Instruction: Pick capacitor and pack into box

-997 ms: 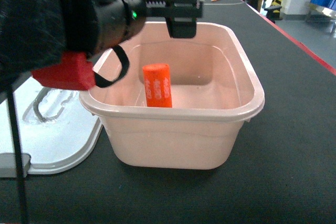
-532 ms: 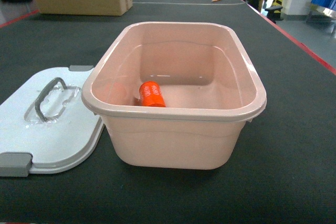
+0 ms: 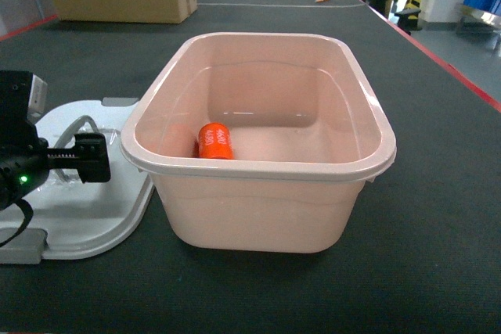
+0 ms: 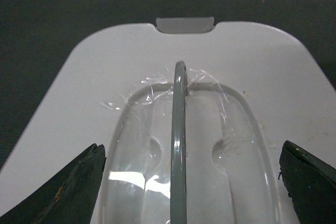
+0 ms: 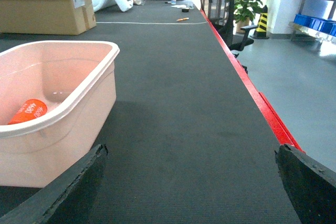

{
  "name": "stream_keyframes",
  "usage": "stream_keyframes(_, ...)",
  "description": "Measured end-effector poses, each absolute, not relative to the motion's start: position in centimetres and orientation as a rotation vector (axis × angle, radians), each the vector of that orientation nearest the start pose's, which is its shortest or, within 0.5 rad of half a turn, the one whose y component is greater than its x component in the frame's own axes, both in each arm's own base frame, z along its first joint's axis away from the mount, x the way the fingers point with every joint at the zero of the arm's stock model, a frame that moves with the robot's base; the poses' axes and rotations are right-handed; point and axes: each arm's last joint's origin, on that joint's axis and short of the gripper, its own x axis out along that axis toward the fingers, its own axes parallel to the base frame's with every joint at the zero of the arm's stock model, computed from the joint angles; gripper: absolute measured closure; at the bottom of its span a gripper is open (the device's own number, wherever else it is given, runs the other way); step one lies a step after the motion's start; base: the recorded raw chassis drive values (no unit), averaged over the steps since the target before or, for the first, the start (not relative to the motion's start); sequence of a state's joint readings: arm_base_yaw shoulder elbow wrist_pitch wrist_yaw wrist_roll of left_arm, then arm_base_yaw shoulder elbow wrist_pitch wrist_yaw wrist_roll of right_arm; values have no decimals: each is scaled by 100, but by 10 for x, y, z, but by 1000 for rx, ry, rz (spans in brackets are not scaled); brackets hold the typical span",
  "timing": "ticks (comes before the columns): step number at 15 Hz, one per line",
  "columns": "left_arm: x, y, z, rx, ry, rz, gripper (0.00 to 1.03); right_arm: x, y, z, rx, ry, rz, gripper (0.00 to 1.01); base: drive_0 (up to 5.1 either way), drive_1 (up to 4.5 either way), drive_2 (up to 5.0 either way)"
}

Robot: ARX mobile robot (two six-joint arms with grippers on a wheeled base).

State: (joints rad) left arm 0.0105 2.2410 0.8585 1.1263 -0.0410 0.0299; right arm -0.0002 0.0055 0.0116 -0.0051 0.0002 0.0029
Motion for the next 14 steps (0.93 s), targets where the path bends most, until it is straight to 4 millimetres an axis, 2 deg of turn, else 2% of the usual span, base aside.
stream_keyframes(2,391,8,38,10,267,55,5,97,0,167,2,-1,0,3,0,0,0)
stream_keyframes(11,390,5,37,13,252,44,100,97,0,167,2,-1,0,3,0,0,0)
stream_keyframes(14,389,5,37,13,251,55,101,97,0,167,3,-1,0,3,0,0,0)
